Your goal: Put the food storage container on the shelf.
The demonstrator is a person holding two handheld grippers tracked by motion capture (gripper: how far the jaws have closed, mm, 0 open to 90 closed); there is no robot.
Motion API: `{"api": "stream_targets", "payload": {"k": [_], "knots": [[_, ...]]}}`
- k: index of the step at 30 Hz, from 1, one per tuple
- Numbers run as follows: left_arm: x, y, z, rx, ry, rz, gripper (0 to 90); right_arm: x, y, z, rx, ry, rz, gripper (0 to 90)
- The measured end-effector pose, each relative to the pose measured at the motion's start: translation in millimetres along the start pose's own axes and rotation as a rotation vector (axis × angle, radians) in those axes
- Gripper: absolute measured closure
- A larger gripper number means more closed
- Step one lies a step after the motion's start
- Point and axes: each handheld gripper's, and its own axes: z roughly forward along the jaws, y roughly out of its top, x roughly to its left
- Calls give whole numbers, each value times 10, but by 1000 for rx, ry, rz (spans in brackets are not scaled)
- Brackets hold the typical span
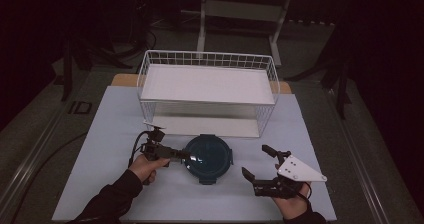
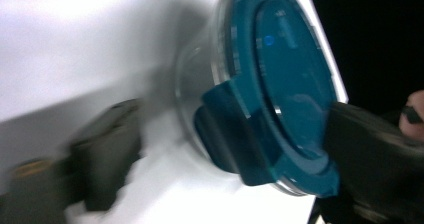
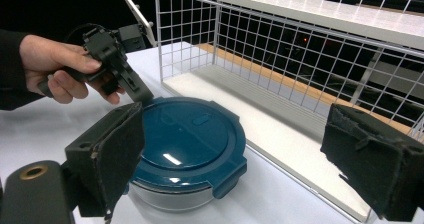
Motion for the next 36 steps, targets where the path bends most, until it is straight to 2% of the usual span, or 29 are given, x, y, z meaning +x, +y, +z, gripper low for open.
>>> {"api": "stream_targets", "payload": {"k": [3, 8, 9, 10, 13, 18, 21, 24, 31, 34, 35, 36], "knots": [[14, 4, -6, -7, -10, -38, 242, 5, -2, 3, 6, 0, -8, 99], [39, 16, -20, -12, -33, -82, 438, 10, -6, 12, 16, 8, -8, 100], [40, 16, -17, -8, -34, -88, 438, 10, -6, 12, 16, 8, -8, 100], [50, 11, -4, 4, -57, -100, 477, 12, -5, 13, 19, 10, -7, 100], [61, 11, 4, 11, -82, -111, 516, 10, -4, 11, 18, 9, -8, 100], [102, 23, 8, 34, -108, -140, 529, 10, -9, 12, 23, 5, -11, 112], [110, 32, 16, 43, -116, -144, 527, 11, -12, 19, 30, 6, -8, 112], [134, 30, 38, 61, -143, -149, 513, 13, -10, 21, 33, 5, -9, 113], [115, 25, 25, 55, -132, -115, 525, 6, -24, 39, 43, 9, 0, 129], [88, 24, 12, 57, -134, -90, 530, -19, -42, 71, 59, 22, 28, 138], [77, 22, 10, 54, -132, -82, 531, -54, -63, 104, 74, 46, 73, 149], [70, 20, 9, 53, -130, -71, 531, -54, -63, 104, 74, 46, 73, 149]]}}
